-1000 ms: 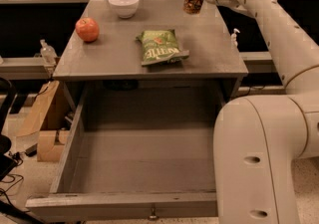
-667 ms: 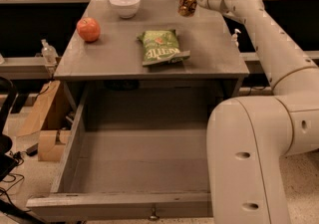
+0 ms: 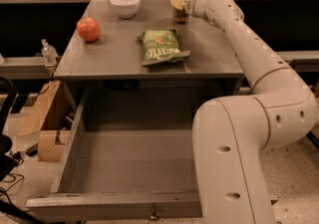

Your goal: Pick orange can from top drawer and place on counter

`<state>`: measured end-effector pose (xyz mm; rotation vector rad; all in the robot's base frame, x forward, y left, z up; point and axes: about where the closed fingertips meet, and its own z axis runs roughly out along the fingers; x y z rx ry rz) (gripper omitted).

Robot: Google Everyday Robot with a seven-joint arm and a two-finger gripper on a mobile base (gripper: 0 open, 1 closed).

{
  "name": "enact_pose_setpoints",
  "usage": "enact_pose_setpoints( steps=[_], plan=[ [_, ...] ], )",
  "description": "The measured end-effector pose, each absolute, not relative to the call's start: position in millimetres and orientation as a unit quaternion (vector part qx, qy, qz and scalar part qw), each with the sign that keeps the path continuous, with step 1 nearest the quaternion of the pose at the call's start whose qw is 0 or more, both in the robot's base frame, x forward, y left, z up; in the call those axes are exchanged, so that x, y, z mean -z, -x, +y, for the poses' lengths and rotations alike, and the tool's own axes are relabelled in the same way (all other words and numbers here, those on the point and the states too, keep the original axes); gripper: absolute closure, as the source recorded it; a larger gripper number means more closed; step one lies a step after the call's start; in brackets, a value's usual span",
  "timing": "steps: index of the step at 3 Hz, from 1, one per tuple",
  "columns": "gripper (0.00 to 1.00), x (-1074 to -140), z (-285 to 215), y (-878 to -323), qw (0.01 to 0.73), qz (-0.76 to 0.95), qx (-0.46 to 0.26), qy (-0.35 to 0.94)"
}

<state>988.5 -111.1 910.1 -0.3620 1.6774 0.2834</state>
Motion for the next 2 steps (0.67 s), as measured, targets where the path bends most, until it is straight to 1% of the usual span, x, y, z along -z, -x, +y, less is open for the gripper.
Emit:
enact_pose_setpoints(
  steps=[1, 2],
  plan=[
    [0.82, -909.0, -109.3, -988.7, 0.644, 0.737, -0.126, 0.159],
    [0.51, -906.6, -106.0, -989.5, 0.643, 0.738, -0.127, 0.161]
  ],
)
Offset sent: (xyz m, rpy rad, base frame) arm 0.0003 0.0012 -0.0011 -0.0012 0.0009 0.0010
